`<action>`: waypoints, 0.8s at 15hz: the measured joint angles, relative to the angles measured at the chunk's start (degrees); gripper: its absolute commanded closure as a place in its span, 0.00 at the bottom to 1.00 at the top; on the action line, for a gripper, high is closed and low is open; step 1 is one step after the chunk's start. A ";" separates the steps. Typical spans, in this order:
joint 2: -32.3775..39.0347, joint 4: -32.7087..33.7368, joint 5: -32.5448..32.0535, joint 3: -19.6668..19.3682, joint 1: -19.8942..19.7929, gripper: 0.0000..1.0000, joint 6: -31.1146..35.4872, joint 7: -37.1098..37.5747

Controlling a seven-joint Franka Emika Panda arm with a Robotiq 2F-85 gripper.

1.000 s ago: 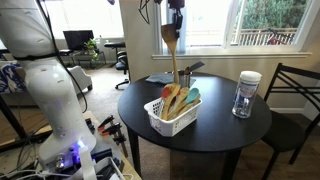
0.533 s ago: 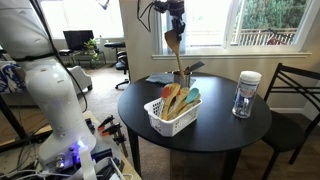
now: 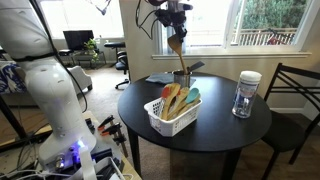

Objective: Put one wooden spoon in the silver holder.

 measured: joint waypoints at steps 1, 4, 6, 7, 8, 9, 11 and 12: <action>-0.17 -0.23 1.41 0.06 0.03 0.97 0.45 -1.30; -0.68 -0.83 5.93 0.17 0.13 0.97 0.91 -5.12; -0.75 -1.19 9.02 0.17 0.15 0.97 0.91 -6.39; -0.71 -1.30 10.35 0.14 0.15 0.97 0.91 -6.41; -0.57 -1.35 11.57 0.10 0.13 0.97 1.11 -6.41; -0.31 -1.35 12.53 0.06 0.11 0.97 1.72 -6.41; 0.63 -1.34 14.51 -0.05 0.06 0.97 3.51 -6.41; 1.25 -1.24 15.42 -0.10 0.04 0.97 4.29 -6.41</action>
